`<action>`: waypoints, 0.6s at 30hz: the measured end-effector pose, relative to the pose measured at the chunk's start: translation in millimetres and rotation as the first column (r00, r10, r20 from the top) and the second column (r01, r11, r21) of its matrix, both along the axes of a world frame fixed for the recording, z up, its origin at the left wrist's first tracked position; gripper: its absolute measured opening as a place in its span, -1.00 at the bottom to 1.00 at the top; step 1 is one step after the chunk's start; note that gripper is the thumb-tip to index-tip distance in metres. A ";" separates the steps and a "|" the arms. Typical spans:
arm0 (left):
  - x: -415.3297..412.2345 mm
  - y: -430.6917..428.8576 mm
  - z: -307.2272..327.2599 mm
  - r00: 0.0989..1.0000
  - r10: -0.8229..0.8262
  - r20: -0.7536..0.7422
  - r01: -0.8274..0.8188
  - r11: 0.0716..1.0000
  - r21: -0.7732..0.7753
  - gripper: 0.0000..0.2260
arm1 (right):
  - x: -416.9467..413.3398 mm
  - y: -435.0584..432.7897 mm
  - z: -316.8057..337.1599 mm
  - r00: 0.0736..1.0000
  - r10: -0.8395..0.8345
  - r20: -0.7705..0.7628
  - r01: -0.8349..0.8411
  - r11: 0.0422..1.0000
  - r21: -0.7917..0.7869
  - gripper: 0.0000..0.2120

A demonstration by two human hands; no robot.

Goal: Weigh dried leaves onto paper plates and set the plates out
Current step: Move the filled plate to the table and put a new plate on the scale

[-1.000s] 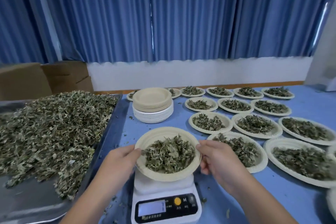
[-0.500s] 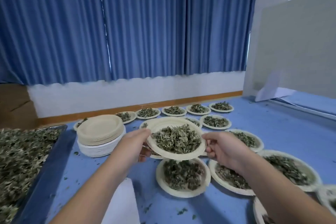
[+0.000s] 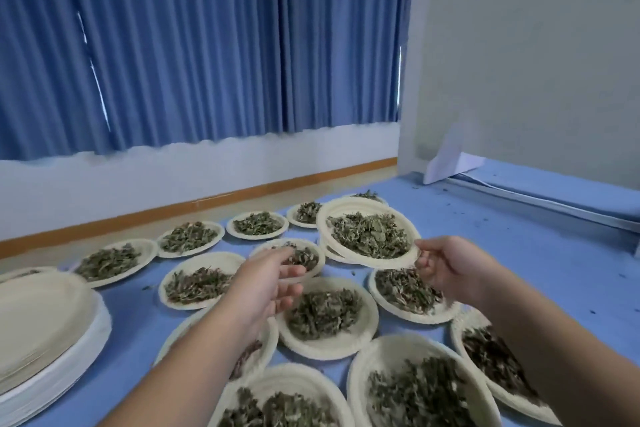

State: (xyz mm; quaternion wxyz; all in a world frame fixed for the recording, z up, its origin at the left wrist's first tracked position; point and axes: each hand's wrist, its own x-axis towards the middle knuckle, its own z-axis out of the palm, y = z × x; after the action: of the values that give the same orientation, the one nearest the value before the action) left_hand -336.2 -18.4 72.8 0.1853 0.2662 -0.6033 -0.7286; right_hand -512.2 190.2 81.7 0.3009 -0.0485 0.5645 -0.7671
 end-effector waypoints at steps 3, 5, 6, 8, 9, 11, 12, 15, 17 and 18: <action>-43.5 -10.8 -8.3 1.000 -0.030 -0.005 0.030 0.999 0.040 -0.89 | -37.4 -7.4 -15.4 0.991 -0.107 0.083 0.106 0.994 0.010 -0.80; -63.8 -9.2 -14.4 0.998 -0.057 0.025 0.055 0.995 0.089 -0.88 | -56.7 -5.8 -28.4 0.973 -0.194 0.128 0.185 0.980 0.077 -0.79; -72.4 -8.1 -14.6 0.997 -0.068 0.038 0.063 0.992 0.111 -0.87 | -64.2 -4.0 -32.5 0.965 -0.220 0.139 0.205 0.972 0.119 -0.80; -90.7 -7.6 -1.6 0.995 -0.081 0.052 0.074 0.989 0.128 -0.85 | -78.8 1.0 -33.7 0.949 -0.272 0.162 0.243 0.953 0.178 -0.82; -101.8 -8.3 8.3 0.995 -0.081 0.066 0.072 0.989 0.128 -0.85 | -86.5 3.8 -31.7 0.938 -0.302 0.170 0.266 0.942 0.203 -0.83; -124.7 -9.3 27.7 0.991 -0.073 0.112 0.060 0.991 0.119 -0.85 | -101.5 8.0 -25.6 0.919 -0.350 0.183 0.299 0.919 0.259 -0.84; -135.1 -7.4 36.3 0.987 -0.073 0.142 0.057 0.992 0.116 -0.84 | -109.0 10.6 -22.4 0.909 -0.369 0.192 0.308 0.908 0.284 -0.83; -159.5 2.2 52.7 0.974 -0.093 0.206 0.067 0.989 0.128 -0.84 | -130.2 13.4 -17.3 0.889 -0.411 0.204 0.331 0.883 0.334 -0.80; -172.7 5.1 58.6 0.968 -0.098 0.230 0.066 0.988 0.143 -0.83 | -145.1 10.5 -14.9 0.881 -0.420 0.216 0.337 0.880 0.336 -0.82; -178.5 5.4 60.0 0.967 -0.100 0.235 0.066 0.986 0.152 -0.83 | -152.5 8.6 -14.9 0.877 -0.423 0.228 0.339 0.881 0.330 -0.83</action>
State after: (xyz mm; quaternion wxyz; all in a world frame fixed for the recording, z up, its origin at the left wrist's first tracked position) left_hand -514.6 -13.0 132.7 0.0600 0.3401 -0.5783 -0.7392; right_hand -664.6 198.7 66.8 0.2265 0.2222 0.6142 -0.7226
